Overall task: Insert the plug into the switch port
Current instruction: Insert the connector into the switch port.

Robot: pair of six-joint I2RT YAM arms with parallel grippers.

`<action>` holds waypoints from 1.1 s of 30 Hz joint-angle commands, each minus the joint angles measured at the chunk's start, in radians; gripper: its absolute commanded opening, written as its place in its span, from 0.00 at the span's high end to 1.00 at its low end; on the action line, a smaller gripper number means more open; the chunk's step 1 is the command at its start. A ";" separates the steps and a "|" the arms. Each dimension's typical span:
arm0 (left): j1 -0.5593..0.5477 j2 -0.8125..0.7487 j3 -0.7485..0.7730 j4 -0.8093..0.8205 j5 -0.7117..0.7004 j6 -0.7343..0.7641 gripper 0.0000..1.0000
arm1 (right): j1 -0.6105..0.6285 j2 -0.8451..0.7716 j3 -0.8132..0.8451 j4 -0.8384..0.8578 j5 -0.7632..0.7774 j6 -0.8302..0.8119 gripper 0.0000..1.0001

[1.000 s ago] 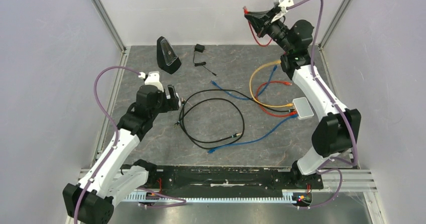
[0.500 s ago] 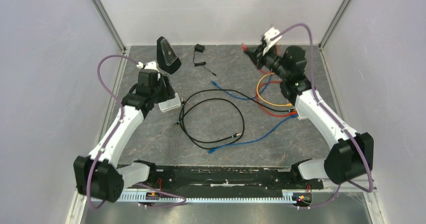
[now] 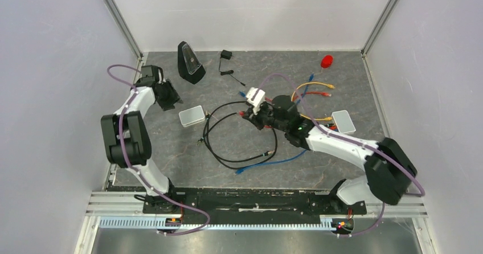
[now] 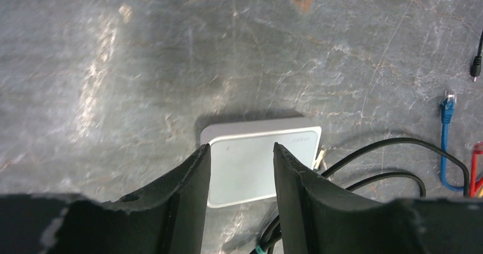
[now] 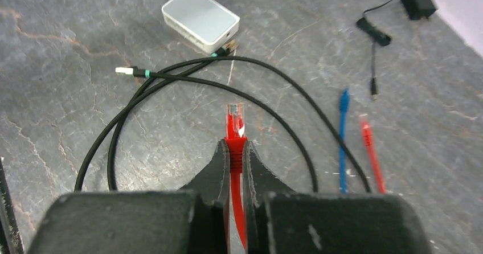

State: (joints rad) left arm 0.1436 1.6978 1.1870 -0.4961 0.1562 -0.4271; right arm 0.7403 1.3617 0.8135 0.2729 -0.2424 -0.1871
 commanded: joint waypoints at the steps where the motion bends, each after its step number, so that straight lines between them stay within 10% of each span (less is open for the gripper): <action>1: -0.007 0.090 0.112 -0.050 0.068 0.063 0.51 | 0.104 0.139 0.096 0.065 0.125 -0.023 1.00; 17: 0.022 0.177 0.047 -0.095 0.099 0.062 0.63 | 0.272 0.662 0.514 0.054 0.258 -0.003 1.00; 33: 0.062 -0.031 -0.083 -0.117 -0.021 0.001 0.71 | 0.275 0.853 0.704 -0.097 0.311 0.028 1.00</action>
State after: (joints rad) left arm 0.1787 1.7374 1.1030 -0.6022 0.2073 -0.3916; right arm 1.0126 2.2082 1.4734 0.2073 0.0196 -0.1719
